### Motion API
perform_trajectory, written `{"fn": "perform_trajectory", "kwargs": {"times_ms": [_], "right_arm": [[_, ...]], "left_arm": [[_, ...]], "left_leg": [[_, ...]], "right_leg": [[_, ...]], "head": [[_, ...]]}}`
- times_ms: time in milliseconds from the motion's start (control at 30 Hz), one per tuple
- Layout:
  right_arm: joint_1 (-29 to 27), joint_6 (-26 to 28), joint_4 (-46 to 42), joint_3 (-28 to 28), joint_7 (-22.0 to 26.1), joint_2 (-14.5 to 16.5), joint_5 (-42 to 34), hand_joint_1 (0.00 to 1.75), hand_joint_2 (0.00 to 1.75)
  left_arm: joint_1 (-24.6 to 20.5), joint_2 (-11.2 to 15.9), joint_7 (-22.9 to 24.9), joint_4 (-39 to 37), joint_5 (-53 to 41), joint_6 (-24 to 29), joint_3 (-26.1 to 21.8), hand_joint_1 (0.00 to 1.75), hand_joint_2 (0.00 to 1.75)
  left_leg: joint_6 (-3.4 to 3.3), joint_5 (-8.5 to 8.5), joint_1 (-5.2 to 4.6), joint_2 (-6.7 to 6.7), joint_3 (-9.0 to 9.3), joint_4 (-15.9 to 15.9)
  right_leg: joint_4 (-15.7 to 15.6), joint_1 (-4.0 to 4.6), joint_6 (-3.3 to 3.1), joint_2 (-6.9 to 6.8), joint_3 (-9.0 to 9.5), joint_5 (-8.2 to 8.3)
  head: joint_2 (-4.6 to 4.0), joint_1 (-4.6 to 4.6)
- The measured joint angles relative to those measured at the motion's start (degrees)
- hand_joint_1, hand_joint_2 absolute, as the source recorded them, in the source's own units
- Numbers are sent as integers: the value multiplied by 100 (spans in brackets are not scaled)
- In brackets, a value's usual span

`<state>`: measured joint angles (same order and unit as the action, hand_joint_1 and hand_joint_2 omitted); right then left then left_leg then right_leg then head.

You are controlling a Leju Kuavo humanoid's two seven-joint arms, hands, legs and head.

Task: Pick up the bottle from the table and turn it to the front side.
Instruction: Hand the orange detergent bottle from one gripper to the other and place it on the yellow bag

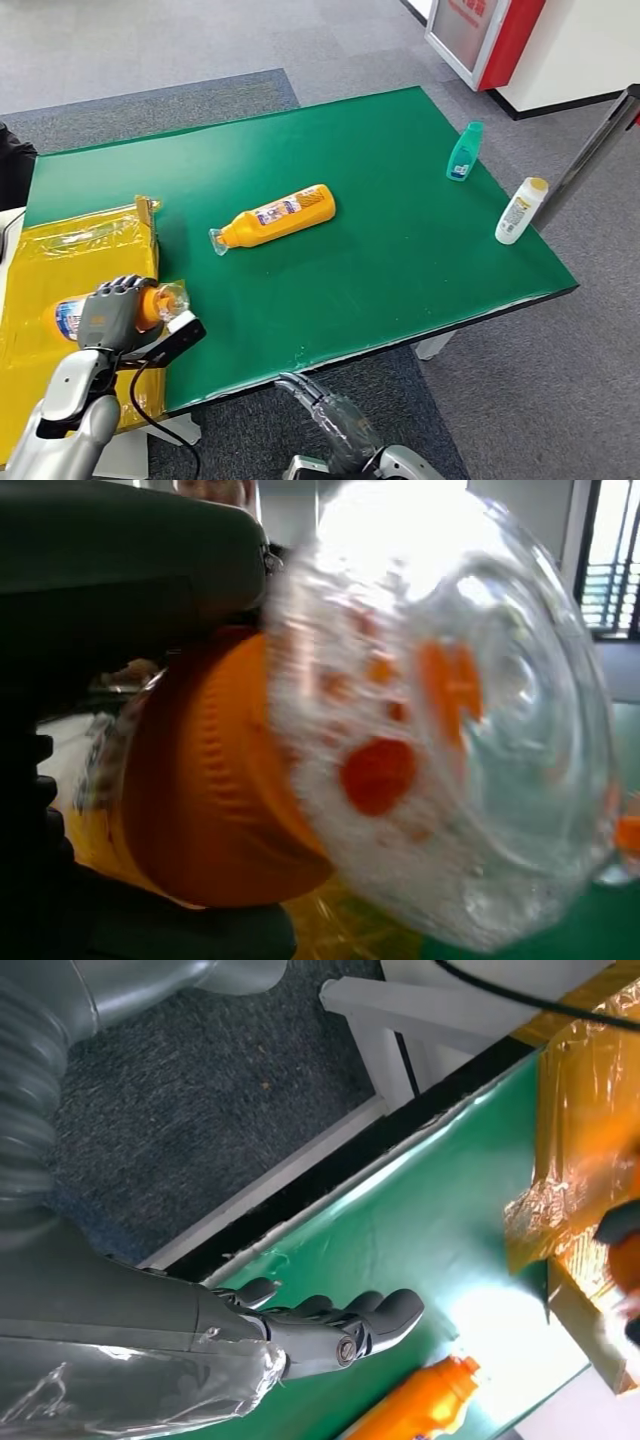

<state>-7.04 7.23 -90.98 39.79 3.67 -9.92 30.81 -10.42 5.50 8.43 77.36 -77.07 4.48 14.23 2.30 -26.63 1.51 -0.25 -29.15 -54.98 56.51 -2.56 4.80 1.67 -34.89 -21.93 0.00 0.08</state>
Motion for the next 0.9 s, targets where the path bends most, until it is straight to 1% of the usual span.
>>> {"fn": "perform_trajectory", "kwargs": {"times_ms": [33,100,133,233,367,467,633,733,800,833,900], "right_arm": [[16,-40,32,1,18,16,-4,0,175],[46,-101,96,1,41,52,-16,0,175],[60,-119,134,1,45,69,-22,0,175],[79,-130,222,1,34,100,-40,0,175],[53,-94,249,1,-70,108,-99,0,175],[33,-71,249,0,-112,109,-122,0,175],[1,-61,249,0,-125,109,-125,0,175],[-13,-26,249,1,-166,108,-139,0,175],[-48,40,246,1,-216,107,-159,0,175],[-77,89,238,0,-253,106,-171,0,175],[-158,224,190,-3,-353,92,-189,0,175]], "left_arm": [[-50,-21,10,-50,165,-250,73,0,131],[-87,-35,42,-151,474,-709,188,0,44],[-81,-38,73,-201,598,-838,238,0,0],[-25,-45,292,-272,903,-890,285,0,0],[145,-46,796,-260,1200,-856,177,0,0],[216,-48,921,-214,1261,-824,50,0,0],[269,-52,946,-169,1273,-813,-54,0,0],[341,-57,1009,-109,1216,-706,-116,0,0],[461,-66,956,6,1197,-493,-187,0,0],[550,-77,843,92,1244,-309,-234,0,0],[778,-125,360,365,1497,273,-346,0,0]], "left_leg": [[0,0,0,0,-1,0],[0,0,0,2,-2,0],[0,0,0,3,-3,0],[0,0,0,2,-4,0],[2,-2,1,2,-4,0],[3,-6,1,2,-6,1],[4,-6,1,2,-3,1],[5,-5,1,3,1,1],[5,-4,1,3,5,1],[5,-4,1,3,6,1],[4,-4,1,3,6,1]], "right_leg": [[0,0,0,1,0,0],[0,0,-2,3,-2,1],[0,0,-3,4,-4,2],[0,1,-3,4,-6,2],[0,1,-3,3,-5,-2],[0,1,-4,4,2,-5],[0,1,-5,3,6,-4],[1,1,-6,4,8,-4],[1,2,-6,4,6,-3],[1,2,-6,4,4,-3],[1,3,-6,4,-1,-4]], "head": [[0,1],[0,0],[0,0],[0,0],[0,-1],[0,1],[0,-1],[0,-1],[0,-2],[0,-1],[0,-2]]}}
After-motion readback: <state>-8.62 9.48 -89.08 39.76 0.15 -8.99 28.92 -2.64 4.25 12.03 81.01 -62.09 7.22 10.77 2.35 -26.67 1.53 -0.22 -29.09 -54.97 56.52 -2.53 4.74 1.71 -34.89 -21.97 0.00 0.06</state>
